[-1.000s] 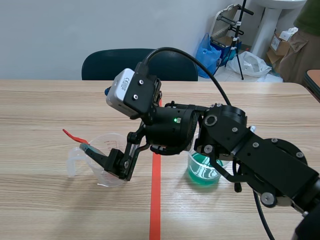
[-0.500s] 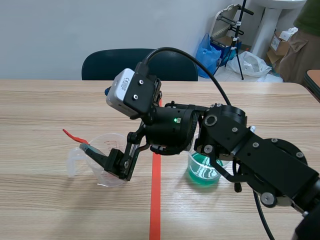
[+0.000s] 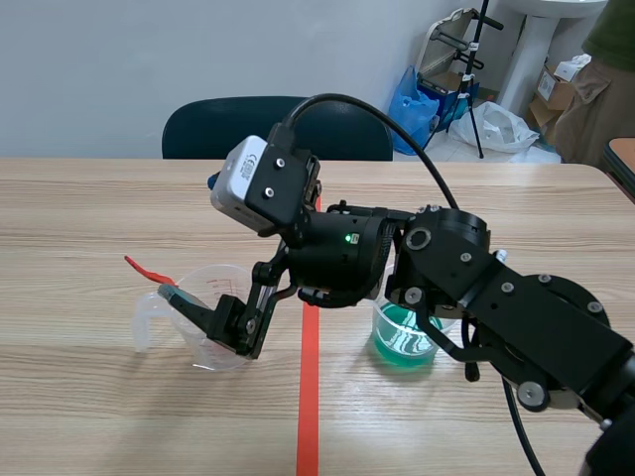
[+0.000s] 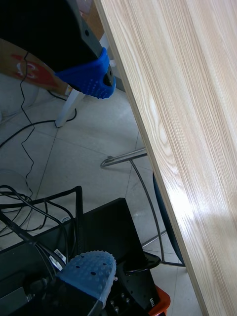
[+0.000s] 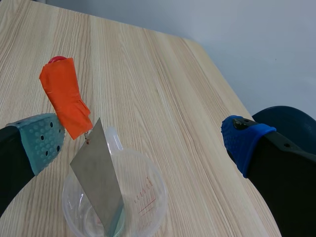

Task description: Do the redox reaction experiment

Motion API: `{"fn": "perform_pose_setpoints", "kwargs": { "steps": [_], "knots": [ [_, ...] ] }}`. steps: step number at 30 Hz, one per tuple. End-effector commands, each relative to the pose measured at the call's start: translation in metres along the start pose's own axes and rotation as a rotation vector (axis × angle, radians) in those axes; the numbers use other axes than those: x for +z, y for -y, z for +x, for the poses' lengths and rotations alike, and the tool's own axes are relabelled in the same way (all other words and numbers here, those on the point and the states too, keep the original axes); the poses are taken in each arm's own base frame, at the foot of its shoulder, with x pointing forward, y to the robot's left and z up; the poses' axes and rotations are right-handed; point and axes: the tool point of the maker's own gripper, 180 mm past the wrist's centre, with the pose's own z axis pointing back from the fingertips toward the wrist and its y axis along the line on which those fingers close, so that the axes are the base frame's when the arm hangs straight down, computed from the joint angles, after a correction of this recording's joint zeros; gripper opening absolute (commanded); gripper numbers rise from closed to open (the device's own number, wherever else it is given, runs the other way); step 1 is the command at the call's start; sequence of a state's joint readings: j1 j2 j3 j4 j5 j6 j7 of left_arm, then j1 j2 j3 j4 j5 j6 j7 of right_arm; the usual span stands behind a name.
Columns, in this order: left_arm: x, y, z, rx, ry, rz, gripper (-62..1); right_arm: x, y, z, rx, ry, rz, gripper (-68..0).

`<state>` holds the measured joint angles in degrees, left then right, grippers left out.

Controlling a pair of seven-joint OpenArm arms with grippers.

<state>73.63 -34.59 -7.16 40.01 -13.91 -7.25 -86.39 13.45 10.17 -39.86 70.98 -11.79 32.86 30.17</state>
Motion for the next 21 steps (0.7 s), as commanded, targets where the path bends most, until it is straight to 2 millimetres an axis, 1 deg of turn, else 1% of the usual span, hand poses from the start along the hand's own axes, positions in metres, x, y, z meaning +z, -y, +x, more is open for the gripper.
{"fn": "perform_pose_setpoints", "kwargs": {
  "steps": [1, 11, 21],
  "knots": [
    [0.0014, 0.0015, 0.0095, 0.003, 0.048, 0.005, 1.4, -0.0004, 0.0087, 0.0087, 0.011, 0.032, -0.013, 0.4],
    [0.0014, 0.0015, 0.0095, 0.003, 0.048, 0.005, 1.4, -0.0003, 0.0080, 0.0076, 0.008, 0.027, -0.014, 0.4],
    [0.0014, 0.0014, 0.0095, 0.003, 0.048, 0.005, 1.4, 0.0009, 0.0016, 0.0054, -0.010, 0.030, -0.011, 0.4]
  ]
}}
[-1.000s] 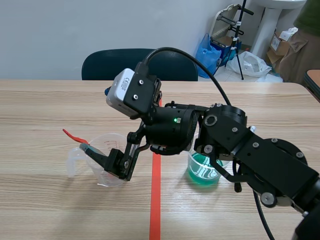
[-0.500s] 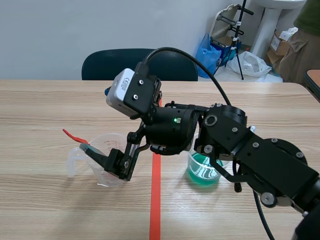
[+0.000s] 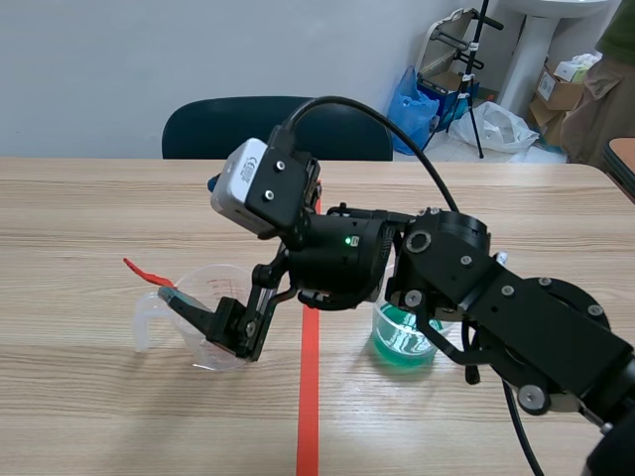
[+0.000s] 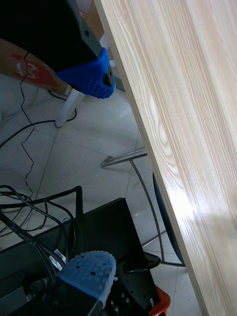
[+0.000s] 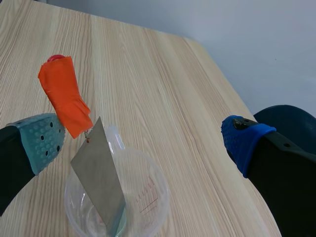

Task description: Do the redox reaction experiment

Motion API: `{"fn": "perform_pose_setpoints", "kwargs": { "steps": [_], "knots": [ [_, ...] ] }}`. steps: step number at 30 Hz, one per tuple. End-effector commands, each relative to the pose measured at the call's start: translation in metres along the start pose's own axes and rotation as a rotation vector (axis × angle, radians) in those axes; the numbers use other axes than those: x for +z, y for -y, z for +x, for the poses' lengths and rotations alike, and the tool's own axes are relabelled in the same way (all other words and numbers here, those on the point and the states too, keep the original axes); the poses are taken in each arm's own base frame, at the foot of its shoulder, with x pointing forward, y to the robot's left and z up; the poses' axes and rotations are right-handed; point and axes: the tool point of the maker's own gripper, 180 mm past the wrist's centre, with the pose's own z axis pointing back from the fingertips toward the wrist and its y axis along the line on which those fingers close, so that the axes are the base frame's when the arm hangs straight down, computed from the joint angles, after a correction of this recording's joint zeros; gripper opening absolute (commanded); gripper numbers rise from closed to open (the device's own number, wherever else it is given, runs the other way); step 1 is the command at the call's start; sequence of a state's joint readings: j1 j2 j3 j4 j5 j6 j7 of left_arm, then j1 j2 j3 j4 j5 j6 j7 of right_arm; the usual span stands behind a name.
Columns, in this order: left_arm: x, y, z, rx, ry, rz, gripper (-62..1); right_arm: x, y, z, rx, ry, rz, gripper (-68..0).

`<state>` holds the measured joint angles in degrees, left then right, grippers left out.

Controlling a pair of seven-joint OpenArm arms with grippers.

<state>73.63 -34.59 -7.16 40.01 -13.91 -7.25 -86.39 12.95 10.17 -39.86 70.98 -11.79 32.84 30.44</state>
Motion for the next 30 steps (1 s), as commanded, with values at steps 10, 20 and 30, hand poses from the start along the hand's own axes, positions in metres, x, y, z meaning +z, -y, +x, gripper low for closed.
{"fn": "perform_pose_setpoints", "kwargs": {
  "steps": [10, 20, 30],
  "knots": [
    [0.001, 0.001, 0.009, 0.003, 0.048, 0.005, 1.4, 0.025, -0.023, 0.007, -0.032, 0.056, 0.009, 0.4],
    [0.001, 0.001, 0.009, 0.003, 0.048, 0.005, 1.4, 0.080, -0.032, 0.021, -0.008, 0.019, -0.066, 0.4],
    [0.001, 0.001, 0.009, 0.003, 0.048, 0.006, 1.4, 0.151, 0.008, 0.033, -0.077, -0.071, -0.318, 0.4]
  ]
}}
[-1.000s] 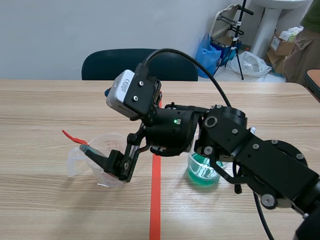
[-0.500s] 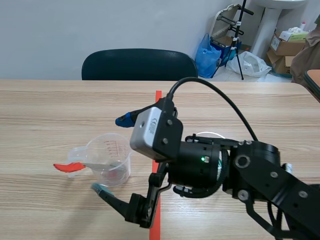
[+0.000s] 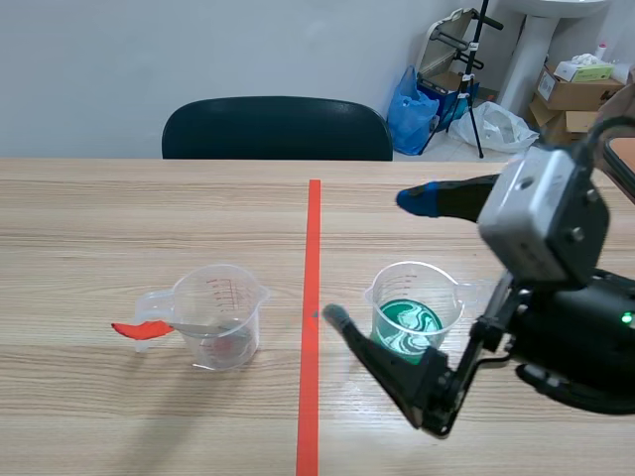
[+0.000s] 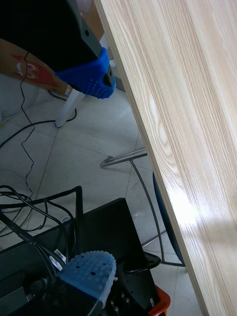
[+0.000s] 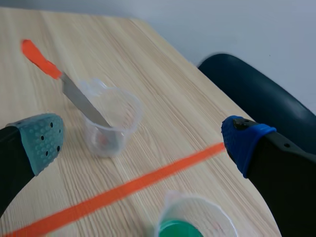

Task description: Do the redox reaction experiment

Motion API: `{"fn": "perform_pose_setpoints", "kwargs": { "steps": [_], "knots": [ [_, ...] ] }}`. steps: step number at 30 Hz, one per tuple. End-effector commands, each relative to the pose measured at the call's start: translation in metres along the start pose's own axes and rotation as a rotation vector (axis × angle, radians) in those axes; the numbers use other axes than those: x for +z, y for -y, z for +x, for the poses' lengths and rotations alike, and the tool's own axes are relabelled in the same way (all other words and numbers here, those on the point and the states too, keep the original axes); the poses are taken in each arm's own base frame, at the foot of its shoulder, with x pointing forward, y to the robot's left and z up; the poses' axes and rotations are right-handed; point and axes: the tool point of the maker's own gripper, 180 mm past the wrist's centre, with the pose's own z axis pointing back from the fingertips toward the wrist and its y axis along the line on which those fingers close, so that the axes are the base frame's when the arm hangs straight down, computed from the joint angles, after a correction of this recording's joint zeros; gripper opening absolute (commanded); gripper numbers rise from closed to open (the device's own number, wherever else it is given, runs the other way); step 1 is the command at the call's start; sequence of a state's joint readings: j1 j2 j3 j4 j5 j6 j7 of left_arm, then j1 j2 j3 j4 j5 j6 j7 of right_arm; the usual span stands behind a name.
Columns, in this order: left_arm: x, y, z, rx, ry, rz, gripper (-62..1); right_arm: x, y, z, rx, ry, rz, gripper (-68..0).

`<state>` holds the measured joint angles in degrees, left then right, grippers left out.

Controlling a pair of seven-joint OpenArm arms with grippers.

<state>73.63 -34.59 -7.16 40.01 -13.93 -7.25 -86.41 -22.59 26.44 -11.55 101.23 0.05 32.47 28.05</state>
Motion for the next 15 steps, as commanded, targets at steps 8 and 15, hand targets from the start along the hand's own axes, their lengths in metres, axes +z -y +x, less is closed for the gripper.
{"fn": "perform_pose_setpoints", "kwargs": {
  "steps": [8, 15],
  "knots": [
    [-0.011, 0.000, 0.011, -0.008, 0.107, 0.071, 1.4, 0.027, 0.034, 0.022, -0.031, -0.061, -0.147, 0.4],
    [-0.029, -0.011, 0.028, -0.117, 0.226, 0.204, 1.4, 0.045, 0.042, 0.039, -0.021, -0.057, -0.208, 0.4]
  ]
}}
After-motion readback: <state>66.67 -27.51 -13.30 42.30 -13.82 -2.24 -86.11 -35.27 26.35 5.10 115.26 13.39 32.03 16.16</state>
